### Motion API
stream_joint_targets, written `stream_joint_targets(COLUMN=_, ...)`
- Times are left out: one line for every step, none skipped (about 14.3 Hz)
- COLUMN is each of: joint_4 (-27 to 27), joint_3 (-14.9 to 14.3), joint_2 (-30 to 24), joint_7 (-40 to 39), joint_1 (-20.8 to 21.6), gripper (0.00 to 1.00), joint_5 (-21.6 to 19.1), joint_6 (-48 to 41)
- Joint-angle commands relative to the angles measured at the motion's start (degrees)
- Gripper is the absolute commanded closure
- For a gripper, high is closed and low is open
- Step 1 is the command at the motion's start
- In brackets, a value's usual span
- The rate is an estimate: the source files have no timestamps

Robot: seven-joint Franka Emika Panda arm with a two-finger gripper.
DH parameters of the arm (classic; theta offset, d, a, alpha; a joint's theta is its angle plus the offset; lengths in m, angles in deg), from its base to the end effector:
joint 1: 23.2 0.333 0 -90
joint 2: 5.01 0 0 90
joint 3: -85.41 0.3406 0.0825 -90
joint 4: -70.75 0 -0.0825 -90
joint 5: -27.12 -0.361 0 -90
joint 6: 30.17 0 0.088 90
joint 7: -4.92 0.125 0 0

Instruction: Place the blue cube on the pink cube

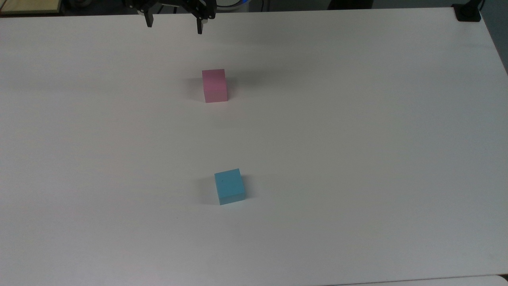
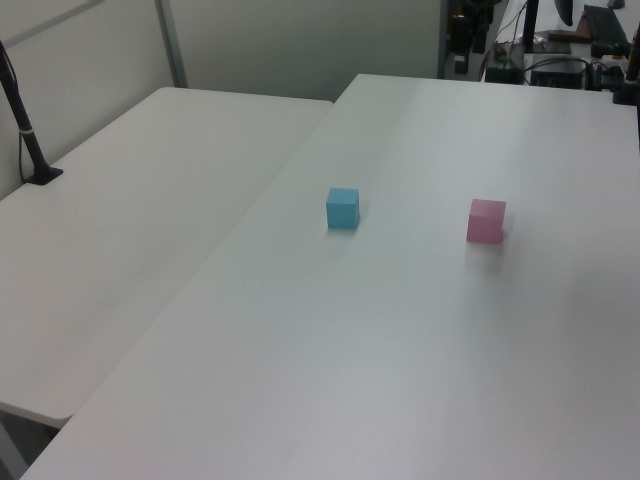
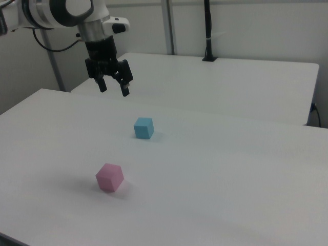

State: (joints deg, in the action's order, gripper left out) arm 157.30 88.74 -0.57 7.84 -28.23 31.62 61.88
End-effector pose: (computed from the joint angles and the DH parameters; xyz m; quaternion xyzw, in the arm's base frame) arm 0.5607 -0.0276 0.6195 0.9985 -0.0393 0.0097 0.0369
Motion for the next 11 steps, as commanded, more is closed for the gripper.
stream_joint_targets(joint_4=0.29, joint_3=-0.17, joint_2=-0.66, joint_7=0.76, joint_1=-0.42, gripper=0.00, joint_5=-1.33, joint_6=-0.47)
stream_joint_targets(joint_4=0.28, joint_3=-0.17, joint_2=-0.66, joint_7=0.77, joint_1=-0.33, gripper=0.00, joint_5=-1.33, joint_6=-0.38)
stream_joint_targets(joint_4=0.28, joint_3=-0.17, joint_2=-0.57, joint_7=0.77, joint_1=-0.33, gripper=0.00, joint_5=-1.33, joint_6=-0.29)
stream_joint_targets(joint_4=0.28, joint_3=-0.17, joint_2=-0.57, joint_7=0.69, joint_1=-0.33, gripper=0.00, joint_5=-1.33, joint_6=-0.29)
stream_joint_targets(joint_4=0.28, joint_3=-0.17, joint_2=-0.65, joint_7=0.51, joint_1=-0.42, gripper=0.00, joint_5=-1.42, joint_6=-0.38)
stream_joint_targets(joint_4=0.28, joint_3=-0.17, joint_2=-0.66, joint_7=0.33, joint_1=-0.42, gripper=0.00, joint_5=-1.42, joint_6=-0.38)
stream_joint_targets(joint_4=0.37, joint_3=-0.34, joint_2=-0.66, joint_7=0.25, joint_1=-0.42, gripper=0.00, joint_5=-1.59, joint_6=-0.38)
stream_joint_targets(joint_4=0.28, joint_3=-0.61, joint_2=-0.66, joint_7=0.07, joint_1=-0.42, gripper=0.00, joint_5=-1.94, joint_6=-0.38)
stream_joint_targets(joint_4=0.28, joint_3=-0.87, joint_2=-0.66, joint_7=-0.02, joint_1=-0.42, gripper=0.00, joint_5=-2.30, joint_6=-0.29)
stream_joint_targets(joint_4=0.28, joint_3=-1.05, joint_2=-0.66, joint_7=-0.11, joint_1=-0.42, gripper=0.00, joint_5=-2.30, joint_6=-0.29)
stream_joint_targets(joint_4=0.28, joint_3=-1.05, joint_2=-0.66, joint_7=-0.19, joint_1=-0.42, gripper=0.00, joint_5=-2.30, joint_6=-0.29)
